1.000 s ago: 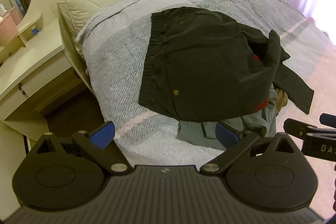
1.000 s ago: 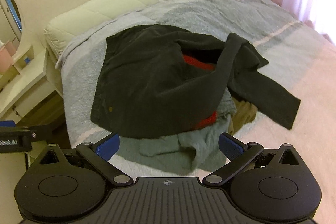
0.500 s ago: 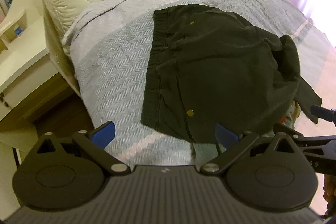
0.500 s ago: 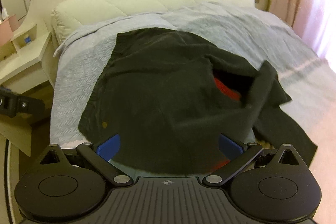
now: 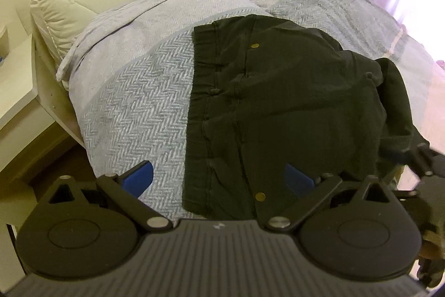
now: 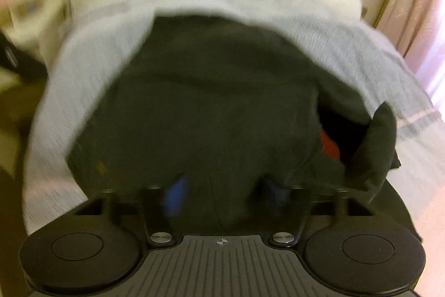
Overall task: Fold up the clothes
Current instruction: 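Grasp the dark trousers with the right gripper and lift them off the pile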
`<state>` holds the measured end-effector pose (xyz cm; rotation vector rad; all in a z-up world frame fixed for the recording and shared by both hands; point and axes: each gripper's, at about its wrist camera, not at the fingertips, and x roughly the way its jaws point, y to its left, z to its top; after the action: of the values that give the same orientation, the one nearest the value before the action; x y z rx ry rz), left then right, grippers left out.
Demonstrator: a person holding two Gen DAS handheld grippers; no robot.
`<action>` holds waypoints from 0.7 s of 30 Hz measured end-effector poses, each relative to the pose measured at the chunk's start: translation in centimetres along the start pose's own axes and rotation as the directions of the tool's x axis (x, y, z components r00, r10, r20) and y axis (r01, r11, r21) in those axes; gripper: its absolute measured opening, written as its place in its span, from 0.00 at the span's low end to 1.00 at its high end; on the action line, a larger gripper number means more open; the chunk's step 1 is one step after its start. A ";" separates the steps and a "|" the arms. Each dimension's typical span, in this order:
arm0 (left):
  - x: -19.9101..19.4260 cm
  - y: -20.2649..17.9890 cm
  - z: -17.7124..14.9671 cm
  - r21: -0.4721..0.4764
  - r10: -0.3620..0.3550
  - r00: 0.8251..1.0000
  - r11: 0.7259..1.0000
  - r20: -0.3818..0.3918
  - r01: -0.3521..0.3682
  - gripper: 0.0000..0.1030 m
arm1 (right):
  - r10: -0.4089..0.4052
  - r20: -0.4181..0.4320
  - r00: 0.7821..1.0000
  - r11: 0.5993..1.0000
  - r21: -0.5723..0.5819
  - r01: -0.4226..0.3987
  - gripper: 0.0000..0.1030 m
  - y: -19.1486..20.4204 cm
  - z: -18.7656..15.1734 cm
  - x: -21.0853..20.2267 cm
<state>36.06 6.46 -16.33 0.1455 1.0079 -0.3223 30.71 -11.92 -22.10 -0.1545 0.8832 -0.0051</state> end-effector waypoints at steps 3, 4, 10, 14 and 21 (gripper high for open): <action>0.0 0.5 0.2 -0.009 0.002 1.000 1.000 -0.002 -0.002 0.96 | -0.013 -0.048 0.999 0.998 -0.066 0.009 0.37 0.5 0.1 1.5; -0.1 0.6 0.3 -0.011 0.002 1.000 1.000 0.000 -0.002 0.96 | -0.014 -0.052 0.999 0.996 -0.084 0.010 0.25 0.6 0.2 1.6; -2.0 1.1 0.9 -0.026 0.013 0.999 1.000 0.039 -0.012 0.95 | 0.214 0.023 0.976 0.924 0.318 -0.210 0.03 -5.2 2.0 -1.8; -4.5 1.5 1.6 -0.050 0.028 0.994 0.998 0.102 -0.023 0.95 | 0.344 0.241 0.908 0.705 0.572 -0.419 0.03 -10.4 3.6 -5.6; -10.6 -0.5 2.6 -0.045 -0.009 0.972 0.999 0.233 0.020 0.95 | 0.132 0.678 0.723 0.208 0.694 -0.689 0.03 -19.9 2.3 -16.4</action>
<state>32.78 7.36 -5.89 0.0558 0.7839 -0.3210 23.26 -30.20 -5.31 1.2210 0.2383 0.0571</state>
